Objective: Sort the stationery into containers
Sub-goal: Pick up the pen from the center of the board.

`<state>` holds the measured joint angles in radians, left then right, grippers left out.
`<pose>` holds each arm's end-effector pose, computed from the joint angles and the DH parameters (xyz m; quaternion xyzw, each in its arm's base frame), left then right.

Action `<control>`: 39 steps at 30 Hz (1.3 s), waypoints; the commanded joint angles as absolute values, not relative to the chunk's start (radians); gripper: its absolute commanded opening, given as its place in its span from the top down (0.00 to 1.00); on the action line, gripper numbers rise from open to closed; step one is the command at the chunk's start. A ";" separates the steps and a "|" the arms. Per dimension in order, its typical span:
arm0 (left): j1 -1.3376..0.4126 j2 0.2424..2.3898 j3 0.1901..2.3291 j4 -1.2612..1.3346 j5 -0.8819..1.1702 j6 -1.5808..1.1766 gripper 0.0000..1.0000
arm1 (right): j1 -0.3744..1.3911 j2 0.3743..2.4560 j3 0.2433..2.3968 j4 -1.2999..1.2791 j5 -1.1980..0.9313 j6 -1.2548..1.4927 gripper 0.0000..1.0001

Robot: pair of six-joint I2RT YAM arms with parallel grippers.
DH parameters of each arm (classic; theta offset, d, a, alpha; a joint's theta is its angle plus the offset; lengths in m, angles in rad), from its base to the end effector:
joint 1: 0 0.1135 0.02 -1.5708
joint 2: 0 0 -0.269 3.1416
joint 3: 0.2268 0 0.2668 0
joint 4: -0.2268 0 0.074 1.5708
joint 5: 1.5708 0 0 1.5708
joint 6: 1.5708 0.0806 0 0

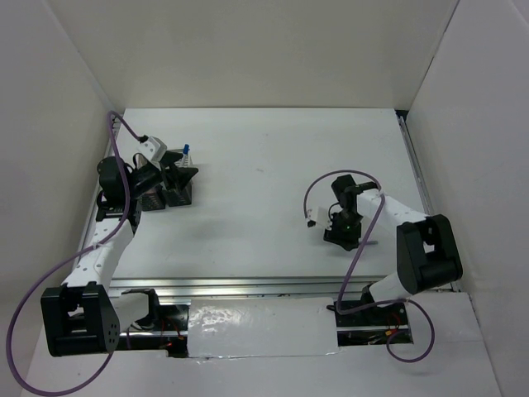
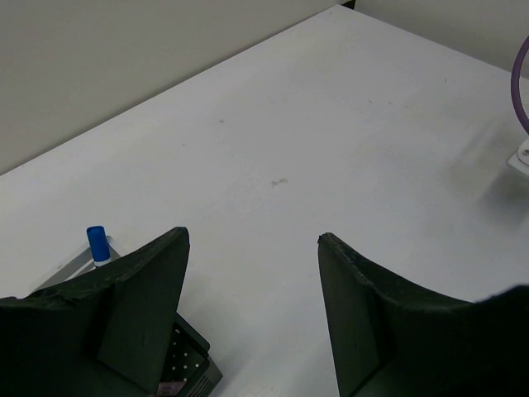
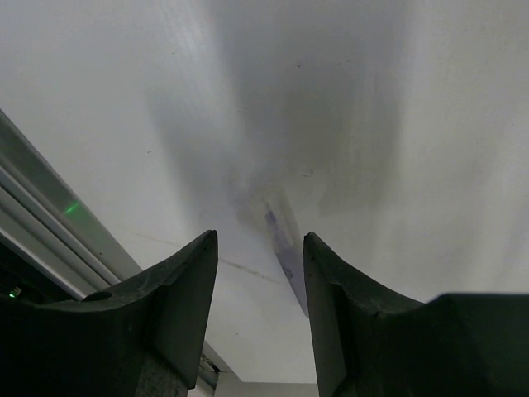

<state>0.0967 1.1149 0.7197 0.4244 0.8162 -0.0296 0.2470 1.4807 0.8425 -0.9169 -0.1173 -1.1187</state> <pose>0.2980 -0.0301 0.3141 0.2438 0.6562 -0.2543 0.6673 0.2331 0.0685 0.1207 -0.6303 0.7741 0.0498 0.0318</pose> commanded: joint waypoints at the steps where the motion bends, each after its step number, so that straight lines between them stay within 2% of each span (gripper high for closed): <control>1: 0.097 1.109 0.718 0.462 0.818 -0.035 0.24 | 0.270 1.489 0.835 -0.861 -0.091 -1.104 0.48; 5: 0.097 1.114 0.721 0.465 0.815 -0.038 0.24 | 0.299 1.490 0.789 -0.807 -0.055 -1.108 0.52; 6: 0.097 1.114 0.721 0.466 0.813 -0.040 0.24 | 0.305 1.489 0.772 -0.792 -0.051 -1.108 0.56; 13: 0.100 1.098 0.729 0.437 0.799 -0.034 0.24 | 0.365 1.483 0.698 -0.733 -0.018 -1.095 0.67; 16: 0.106 1.089 0.727 0.431 0.798 -0.041 0.24 | 0.397 1.460 0.672 -0.700 -0.012 -1.094 0.80; 17: 0.110 1.086 0.727 0.433 0.796 -0.046 0.24 | 0.402 1.450 0.670 -0.698 -0.015 -1.091 0.89; 19: 0.123 1.077 0.729 0.437 0.796 -0.078 0.24 | 0.413 1.434 0.687 -0.704 -0.031 -1.075 0.95; 20: 0.129 1.075 0.732 0.443 0.793 -0.093 0.24 | 0.416 1.416 0.722 -0.710 -0.052 -1.063 1.00; 23: 0.167 1.062 0.753 0.439 0.725 -0.191 0.22 | 0.419 1.387 0.851 -0.761 -0.121 -1.026 1.00; 26: 0.245 1.031 0.793 0.434 0.655 -0.346 0.03 | 0.428 1.390 1.038 -0.813 -0.248 -0.971 1.00; 27: 0.267 1.011 0.805 0.430 0.652 -0.406 0.01 | 0.431 1.397 1.095 -0.831 -0.327 -0.919 1.00; 31: 0.328 0.970 0.876 0.339 0.646 -0.433 0.01 | 0.462 1.451 1.419 -0.806 -0.546 -0.737 1.00; 35: 0.374 0.933 0.936 0.186 0.578 -0.446 0.01 | 0.512 1.551 1.610 -0.554 -0.698 -0.411 1.00; 36: 0.400 0.917 0.936 0.172 0.549 -0.451 0.01 | 0.546 1.575 1.611 -0.496 -0.710 -0.347 1.00; 39: 0.451 0.894 0.930 0.112 0.496 -0.483 0.01 | 0.616 1.742 1.791 -0.260 -0.680 -0.116 1.00</control>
<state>0.4042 0.9096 0.9104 0.2020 0.5716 -0.4244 0.5556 1.6020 1.6814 -0.5228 -0.6167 -0.4305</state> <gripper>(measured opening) 0.993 0.149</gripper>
